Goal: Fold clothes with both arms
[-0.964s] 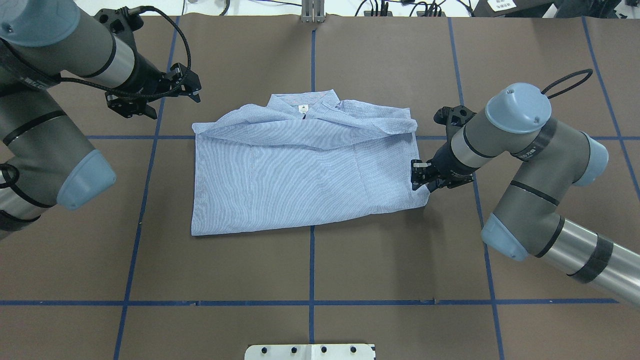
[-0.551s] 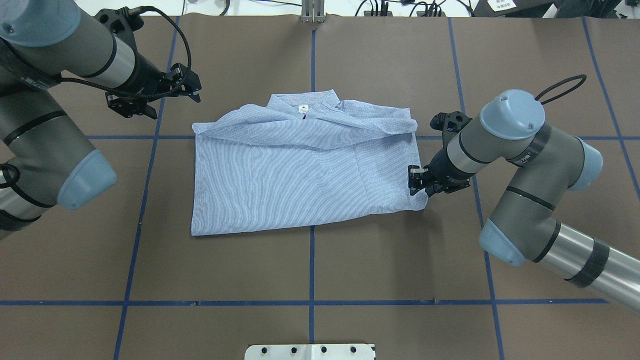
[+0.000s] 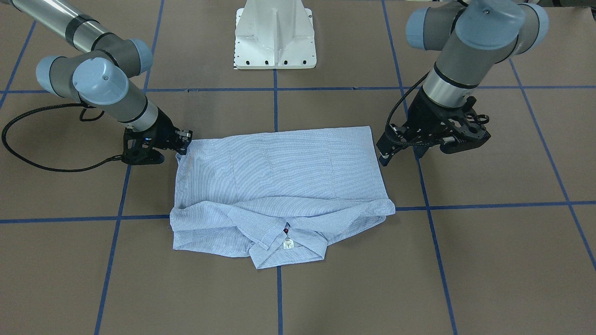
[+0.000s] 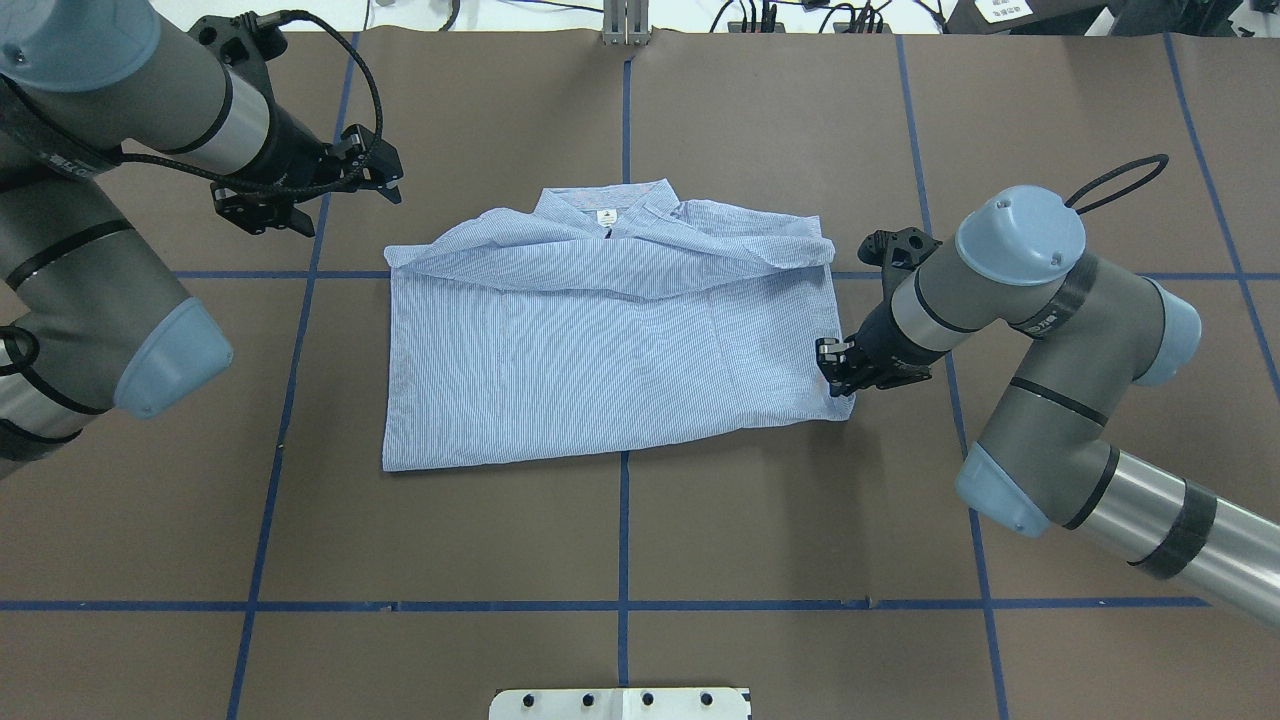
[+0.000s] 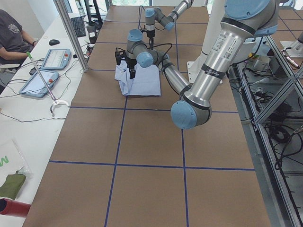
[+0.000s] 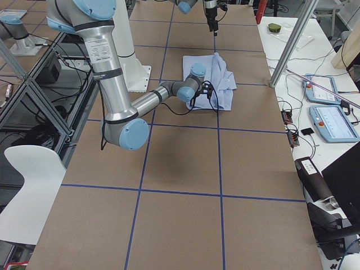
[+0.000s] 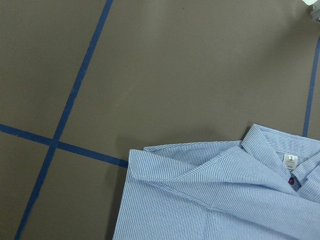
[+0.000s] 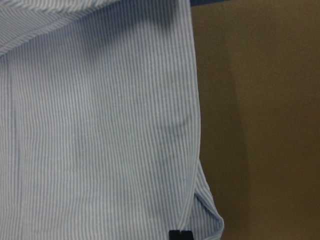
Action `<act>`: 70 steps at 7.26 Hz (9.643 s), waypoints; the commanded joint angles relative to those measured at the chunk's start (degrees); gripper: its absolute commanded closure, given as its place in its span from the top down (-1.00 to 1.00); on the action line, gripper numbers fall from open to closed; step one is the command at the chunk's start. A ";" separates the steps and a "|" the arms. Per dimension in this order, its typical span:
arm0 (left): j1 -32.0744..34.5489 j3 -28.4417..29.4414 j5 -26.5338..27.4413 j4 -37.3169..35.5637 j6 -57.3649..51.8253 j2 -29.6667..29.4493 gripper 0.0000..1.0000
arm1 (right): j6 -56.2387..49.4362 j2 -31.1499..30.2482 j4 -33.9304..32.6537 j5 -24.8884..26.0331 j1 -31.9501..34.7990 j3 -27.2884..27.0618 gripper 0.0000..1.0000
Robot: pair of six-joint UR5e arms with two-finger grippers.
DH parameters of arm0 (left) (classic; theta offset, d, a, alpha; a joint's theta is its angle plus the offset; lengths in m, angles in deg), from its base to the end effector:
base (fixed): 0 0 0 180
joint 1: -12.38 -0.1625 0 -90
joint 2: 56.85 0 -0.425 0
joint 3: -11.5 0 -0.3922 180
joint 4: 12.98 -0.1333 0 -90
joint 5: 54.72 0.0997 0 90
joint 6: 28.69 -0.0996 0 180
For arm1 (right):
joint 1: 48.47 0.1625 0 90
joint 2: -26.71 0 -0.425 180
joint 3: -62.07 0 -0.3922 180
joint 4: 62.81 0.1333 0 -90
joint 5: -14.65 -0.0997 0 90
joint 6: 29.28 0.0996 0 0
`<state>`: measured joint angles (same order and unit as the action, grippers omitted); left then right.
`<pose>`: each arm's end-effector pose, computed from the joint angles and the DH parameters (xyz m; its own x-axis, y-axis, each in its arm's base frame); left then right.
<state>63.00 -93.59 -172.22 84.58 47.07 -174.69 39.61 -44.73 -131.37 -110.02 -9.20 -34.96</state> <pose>0.3241 -0.5325 0.2505 0.5043 -0.2705 -0.8201 0.3462 0.9333 -0.0950 -0.4291 -0.4498 0.3789 0.5637 0.0783 0.8223 0.0050 0.9952 -0.0982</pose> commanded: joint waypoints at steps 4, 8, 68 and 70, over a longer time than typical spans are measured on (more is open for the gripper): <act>0.18 -2.05 0.08 -1.49 0.09 0.07 0.98 | 0.10 -15.71 0.09 -5.59 -3.83 -18.85 -1.00; 0.18 -2.75 0.17 -1.58 0.09 0.16 0.98 | 0.36 -27.58 -0.08 -9.63 -12.54 -26.53 -1.00; -6.76 12.35 12.66 23.72 1.61 -3.12 1.00 | -5.23 -0.07 -20.39 12.90 -2.15 -24.26 1.00; -6.85 -1.03 12.47 16.72 -0.52 4.61 1.00 | -5.87 9.26 -26.61 22.06 -7.70 -17.19 1.00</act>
<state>56.23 -86.72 -159.47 105.41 47.86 -174.66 34.57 -41.05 -154.21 -93.30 -13.70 -56.60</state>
